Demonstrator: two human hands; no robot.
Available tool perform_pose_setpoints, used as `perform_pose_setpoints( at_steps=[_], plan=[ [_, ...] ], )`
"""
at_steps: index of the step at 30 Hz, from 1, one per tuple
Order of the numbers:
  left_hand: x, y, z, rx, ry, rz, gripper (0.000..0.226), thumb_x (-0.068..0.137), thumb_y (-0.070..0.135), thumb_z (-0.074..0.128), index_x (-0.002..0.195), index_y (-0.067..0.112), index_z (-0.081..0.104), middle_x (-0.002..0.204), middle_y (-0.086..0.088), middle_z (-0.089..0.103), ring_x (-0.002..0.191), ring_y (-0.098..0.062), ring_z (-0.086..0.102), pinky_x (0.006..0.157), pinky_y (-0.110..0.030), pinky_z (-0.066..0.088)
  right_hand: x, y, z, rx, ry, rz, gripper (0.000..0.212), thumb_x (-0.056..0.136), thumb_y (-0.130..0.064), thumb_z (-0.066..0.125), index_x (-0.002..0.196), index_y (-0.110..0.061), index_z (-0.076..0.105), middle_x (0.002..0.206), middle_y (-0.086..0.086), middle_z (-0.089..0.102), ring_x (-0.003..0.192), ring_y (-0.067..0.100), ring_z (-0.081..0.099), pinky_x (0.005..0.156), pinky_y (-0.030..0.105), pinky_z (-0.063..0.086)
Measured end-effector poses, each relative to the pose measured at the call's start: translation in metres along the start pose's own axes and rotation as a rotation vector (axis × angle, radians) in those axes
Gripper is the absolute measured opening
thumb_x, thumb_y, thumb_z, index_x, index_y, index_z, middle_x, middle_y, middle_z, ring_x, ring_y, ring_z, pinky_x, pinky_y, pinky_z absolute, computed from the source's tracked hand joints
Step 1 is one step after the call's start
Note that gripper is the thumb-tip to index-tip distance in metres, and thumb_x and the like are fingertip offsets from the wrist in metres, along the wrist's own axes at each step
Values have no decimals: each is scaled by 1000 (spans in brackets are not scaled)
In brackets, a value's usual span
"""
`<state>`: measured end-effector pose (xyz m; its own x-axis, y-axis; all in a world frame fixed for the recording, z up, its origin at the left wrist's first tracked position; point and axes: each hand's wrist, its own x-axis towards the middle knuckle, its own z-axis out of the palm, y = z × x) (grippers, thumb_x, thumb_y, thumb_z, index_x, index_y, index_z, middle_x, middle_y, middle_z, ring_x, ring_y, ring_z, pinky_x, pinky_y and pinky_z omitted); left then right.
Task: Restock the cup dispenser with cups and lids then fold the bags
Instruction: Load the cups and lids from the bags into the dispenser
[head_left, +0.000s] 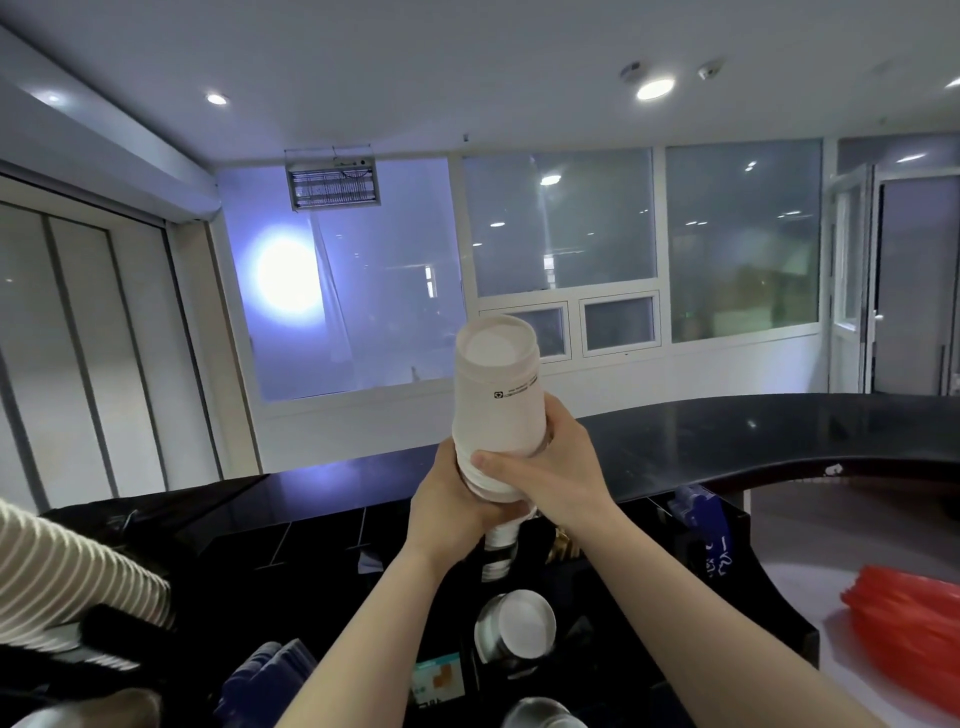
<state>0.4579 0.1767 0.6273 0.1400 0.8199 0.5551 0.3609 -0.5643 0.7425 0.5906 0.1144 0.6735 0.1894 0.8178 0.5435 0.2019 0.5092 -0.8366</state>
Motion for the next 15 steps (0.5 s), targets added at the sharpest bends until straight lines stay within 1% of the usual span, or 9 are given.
perform_pose_setpoints(
  at_steps=[1, 2, 5, 7, 9, 12, 13, 14, 15],
  plan=[
    [0, 1, 0, 0, 0, 1, 82, 39, 49, 89, 102, 67, 40, 101, 35, 61, 88, 12, 61, 71, -17, 47, 0, 0, 1, 6, 9, -1, 69, 53, -29, 89, 114, -35, 56, 104, -19, 67, 98, -3, 62, 85, 28, 53],
    [0, 3, 0, -4, 2, -1, 83, 39, 48, 89, 104, 66, 40, 102, 34, 61, 90, 11, 61, 72, -18, 49, -1, -1, 2, 14, 20, -3, 69, 53, -29, 89, 114, -35, 56, 103, -19, 67, 96, -4, 62, 85, 26, 53],
    [1, 7, 2, -12, -10, 5, 87, 45, 49, 88, 120, 48, 44, 112, 25, 63, 103, 5, 60, 87, -33, 54, -3, -4, 2, 18, 37, -17, 68, 54, -30, 89, 113, -35, 56, 101, -20, 67, 95, -6, 62, 84, 25, 53],
    [0, 7, 2, 18, 5, 12, 88, 44, 51, 90, 119, 48, 43, 110, 26, 63, 101, 6, 61, 85, -33, 55, -4, -11, 1, -5, 40, -44, 68, 53, -34, 88, 112, -37, 55, 101, -22, 67, 95, -6, 61, 84, 24, 52],
    [-2, 8, 0, 9, -7, 1, 87, 45, 47, 90, 118, 48, 43, 109, 26, 64, 99, 7, 61, 84, -33, 55, -4, -20, -3, -36, 34, -78, 71, 52, -36, 88, 115, -36, 54, 103, -23, 65, 98, -5, 60, 84, 24, 51],
    [-7, 16, -7, -29, -106, 2, 85, 54, 36, 87, 126, 39, 42, 116, 18, 63, 105, 2, 60, 90, -37, 53, -8, -31, -9, -49, 26, -108, 78, 53, -33, 89, 122, -31, 52, 108, -20, 63, 103, 0, 59, 87, 28, 51],
    [-10, 19, -10, -52, -138, 20, 85, 57, 33, 85, 130, 35, 41, 119, 15, 62, 109, -1, 59, 92, -36, 52, -12, -32, -11, -35, 24, -115, 80, 51, -34, 88, 122, -31, 52, 108, -20, 63, 103, 0, 59, 86, 29, 51],
    [-15, 21, -12, -70, -153, 47, 84, 60, 29, 83, 132, 33, 40, 123, 13, 61, 112, -3, 58, 92, -32, 51, -17, -33, -12, -16, 25, -123, 79, 49, -35, 87, 120, -32, 52, 107, -20, 64, 101, -1, 60, 84, 27, 52],
    [-20, 23, -15, -81, -150, 75, 84, 62, 26, 82, 134, 32, 40, 125, 12, 59, 114, -3, 57, 90, -25, 49, -22, -34, -14, 1, 29, -134, 78, 47, -36, 86, 117, -34, 52, 105, -21, 65, 99, -3, 61, 80, 24, 52]
  ],
)
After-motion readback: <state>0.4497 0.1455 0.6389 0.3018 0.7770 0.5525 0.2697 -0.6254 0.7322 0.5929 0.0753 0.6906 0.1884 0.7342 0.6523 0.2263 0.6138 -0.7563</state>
